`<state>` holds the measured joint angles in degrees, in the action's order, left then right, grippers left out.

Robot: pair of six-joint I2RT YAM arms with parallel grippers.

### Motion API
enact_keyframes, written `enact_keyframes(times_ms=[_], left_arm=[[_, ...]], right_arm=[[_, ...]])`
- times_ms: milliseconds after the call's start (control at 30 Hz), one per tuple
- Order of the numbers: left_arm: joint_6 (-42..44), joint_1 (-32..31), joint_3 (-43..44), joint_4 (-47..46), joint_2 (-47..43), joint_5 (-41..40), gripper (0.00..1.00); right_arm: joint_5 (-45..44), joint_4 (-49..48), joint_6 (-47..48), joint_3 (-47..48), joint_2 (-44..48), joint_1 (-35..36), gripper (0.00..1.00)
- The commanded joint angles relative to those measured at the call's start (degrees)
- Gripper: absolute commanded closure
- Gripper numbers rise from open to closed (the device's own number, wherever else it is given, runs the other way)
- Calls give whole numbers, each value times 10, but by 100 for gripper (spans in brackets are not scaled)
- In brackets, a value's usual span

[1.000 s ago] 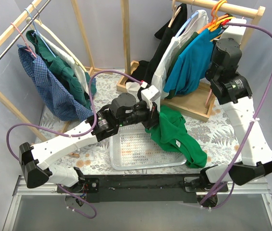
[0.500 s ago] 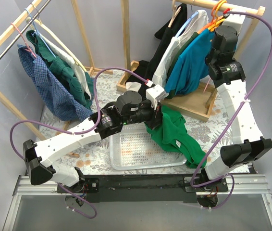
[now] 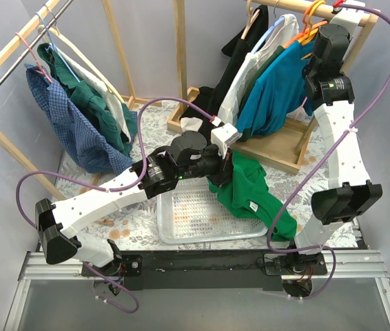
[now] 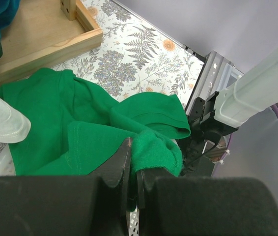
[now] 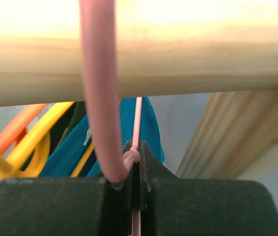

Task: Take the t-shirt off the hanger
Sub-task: Place the hanger at the clothesline.

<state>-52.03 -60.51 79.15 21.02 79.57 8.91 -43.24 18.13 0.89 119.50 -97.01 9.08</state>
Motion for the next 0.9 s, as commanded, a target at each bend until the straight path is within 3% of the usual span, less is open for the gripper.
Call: enact_keyframes(times_ms=[0,200,233,300,333,467,500,700,867], left_arm=[[-7,-4,15,3,-9,-10,100],[-10,-4,14,2,-2,-12,100],[-10,-5,15,1,0,-12,100],[-8,-5,16,-4,3,-12,100],[-5,-5,19,-4,5,-12,100],[1,-7,28,-8,16,-16,100],[1,-7,30,-10,18,-18,100],[0,-8,32,-26,29,-23,100],[12,-15,91,-26,66,-10,100]], right_arm=[[26,-3,-33,7,-2,-14,99],[45,-8,-48,-48,38,-15,97],[46,-13,-49,-57,48,-15,80],[56,-14,-49,-87,82,-14,59],[61,-13,-49,-97,95,-14,44],[119,9,-36,-169,192,-14,25],[129,10,-35,-223,213,-14,20],[238,58,-35,-377,382,-14,9],[278,119,-33,-451,490,-14,10]])
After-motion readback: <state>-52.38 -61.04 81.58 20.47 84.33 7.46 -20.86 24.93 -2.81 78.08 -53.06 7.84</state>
